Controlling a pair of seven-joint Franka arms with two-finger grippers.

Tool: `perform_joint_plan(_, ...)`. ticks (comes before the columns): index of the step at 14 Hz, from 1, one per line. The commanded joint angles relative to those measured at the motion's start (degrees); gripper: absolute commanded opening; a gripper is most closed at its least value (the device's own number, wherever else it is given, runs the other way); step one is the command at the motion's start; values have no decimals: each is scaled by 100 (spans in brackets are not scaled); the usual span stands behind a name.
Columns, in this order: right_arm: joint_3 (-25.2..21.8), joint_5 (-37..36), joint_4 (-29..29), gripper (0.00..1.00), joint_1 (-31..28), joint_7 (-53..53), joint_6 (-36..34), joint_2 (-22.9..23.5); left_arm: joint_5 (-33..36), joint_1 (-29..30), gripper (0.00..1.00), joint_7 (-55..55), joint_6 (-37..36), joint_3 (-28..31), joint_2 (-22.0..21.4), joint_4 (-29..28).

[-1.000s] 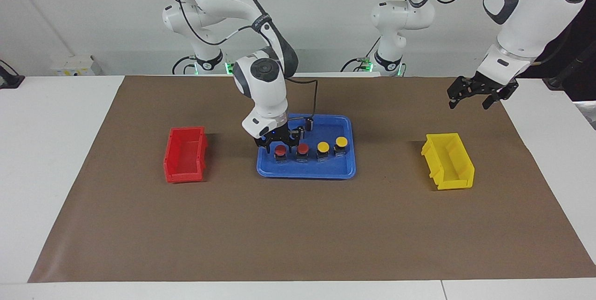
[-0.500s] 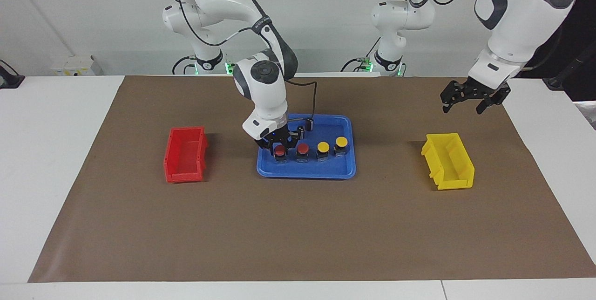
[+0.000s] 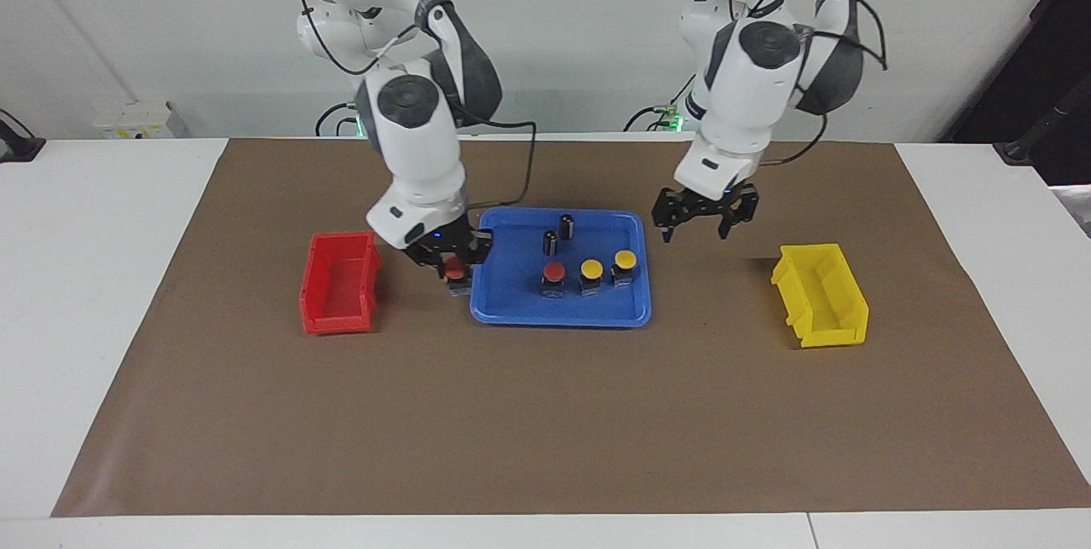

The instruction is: Sort red and yellow buttons by color

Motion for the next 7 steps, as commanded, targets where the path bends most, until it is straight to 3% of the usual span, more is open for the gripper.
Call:
perform_joint_plan(1,83,42,-880,29,-796,-912,-205,-813,61,-258,87,-238,500,108,305,-243)
perform_joint_plan(4,74,42,-1549,29,-1185,-1116,118,-1070,61,-389,86,-281,756,99,324,-542)
perform_joint_plan(7,74,42,-2549,29,-1309,-1143,1223,-1386,61,-460,86,-326,774,99,271,-700)
